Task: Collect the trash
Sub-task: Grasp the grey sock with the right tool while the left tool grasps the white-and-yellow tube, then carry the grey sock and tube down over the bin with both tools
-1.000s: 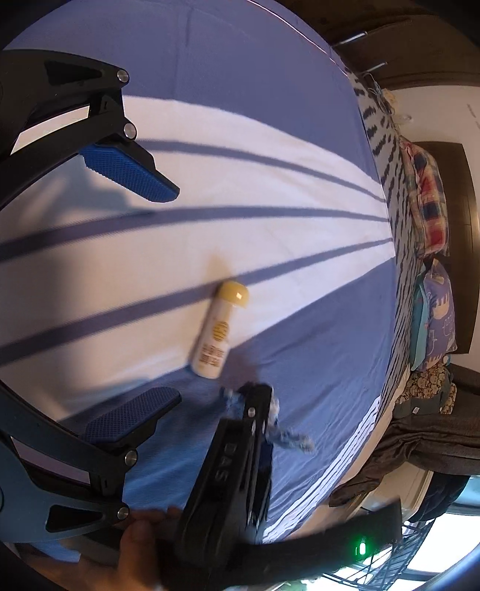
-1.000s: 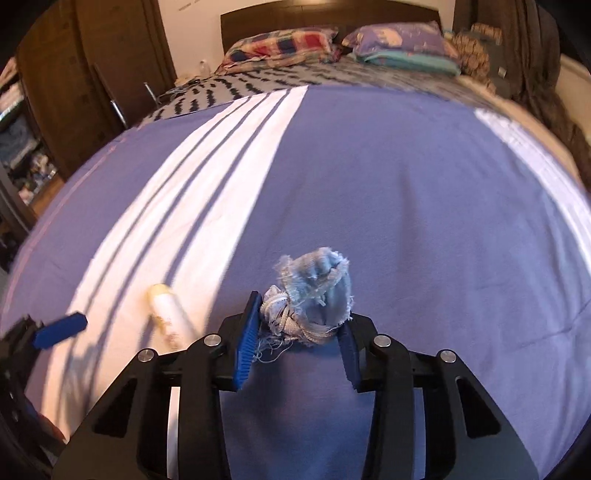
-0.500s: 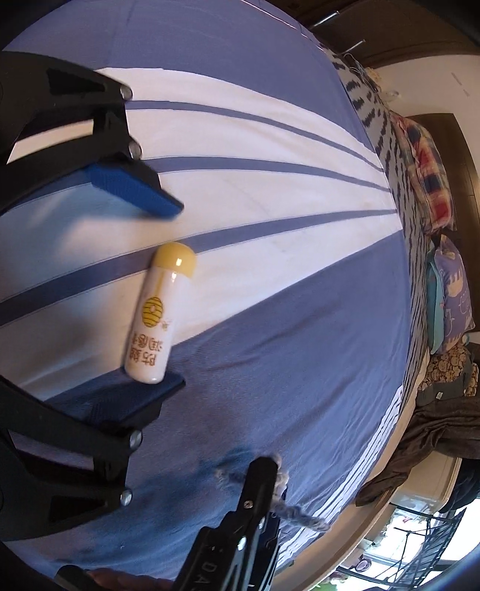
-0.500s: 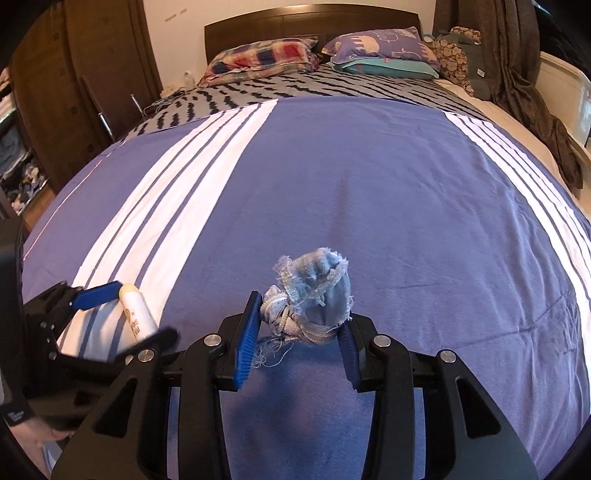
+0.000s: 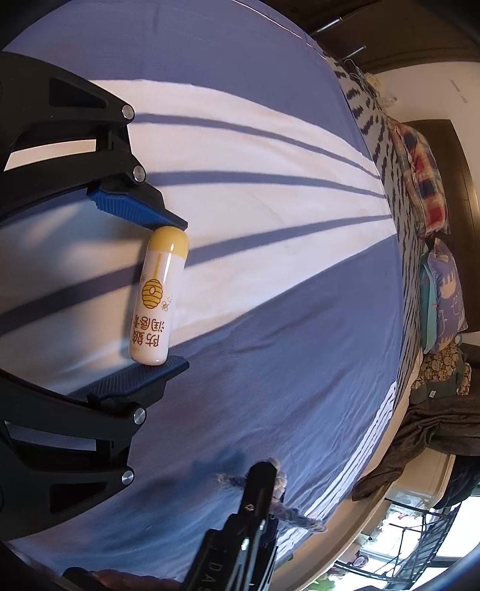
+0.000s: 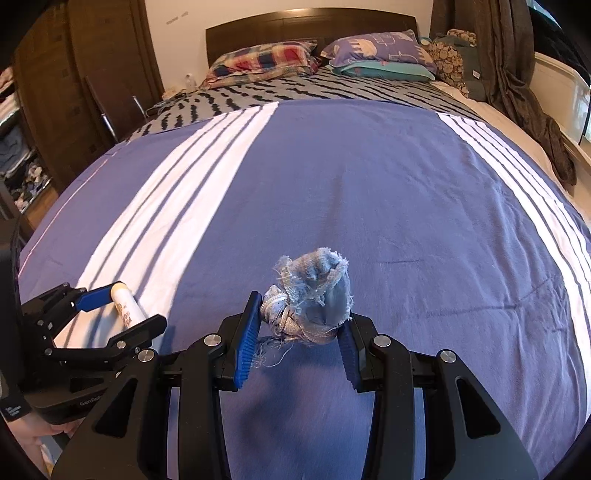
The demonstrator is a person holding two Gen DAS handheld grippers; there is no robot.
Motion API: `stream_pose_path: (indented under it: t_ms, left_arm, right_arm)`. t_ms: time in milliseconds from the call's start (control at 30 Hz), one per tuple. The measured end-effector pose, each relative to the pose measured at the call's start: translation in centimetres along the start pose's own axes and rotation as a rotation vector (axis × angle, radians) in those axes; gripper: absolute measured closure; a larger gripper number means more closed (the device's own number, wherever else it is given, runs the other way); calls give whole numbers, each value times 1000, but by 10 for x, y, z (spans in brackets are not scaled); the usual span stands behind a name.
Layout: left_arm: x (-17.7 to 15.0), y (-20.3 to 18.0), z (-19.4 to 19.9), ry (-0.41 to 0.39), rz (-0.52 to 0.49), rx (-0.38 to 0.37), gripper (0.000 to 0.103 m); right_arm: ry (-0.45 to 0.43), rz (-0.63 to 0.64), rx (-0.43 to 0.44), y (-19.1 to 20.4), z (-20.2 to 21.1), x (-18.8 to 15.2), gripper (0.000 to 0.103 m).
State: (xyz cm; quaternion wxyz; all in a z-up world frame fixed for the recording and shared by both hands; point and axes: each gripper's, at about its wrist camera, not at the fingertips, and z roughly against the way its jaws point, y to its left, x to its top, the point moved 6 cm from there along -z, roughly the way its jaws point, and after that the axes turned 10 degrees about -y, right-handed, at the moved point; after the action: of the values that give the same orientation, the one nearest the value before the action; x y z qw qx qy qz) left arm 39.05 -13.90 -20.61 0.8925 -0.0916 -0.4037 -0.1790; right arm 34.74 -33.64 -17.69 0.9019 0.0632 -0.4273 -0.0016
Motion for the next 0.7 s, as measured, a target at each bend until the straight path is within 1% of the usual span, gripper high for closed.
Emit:
stream_pose_path:
  t_ms: [233, 433, 700]
  left_arm:
    - [-26, -1, 57, -1, 39, 0, 38]
    - [-45, -11, 108, -21, 61, -25, 38]
    - [-69, -28, 183, -72, 56, -37, 38]
  right_arm:
    - [-7, 16, 11, 13, 42, -13, 63]
    - [-15, 2, 25, 21, 92, -38, 63]
    - [-50, 7, 29, 28, 161, -65, 63]
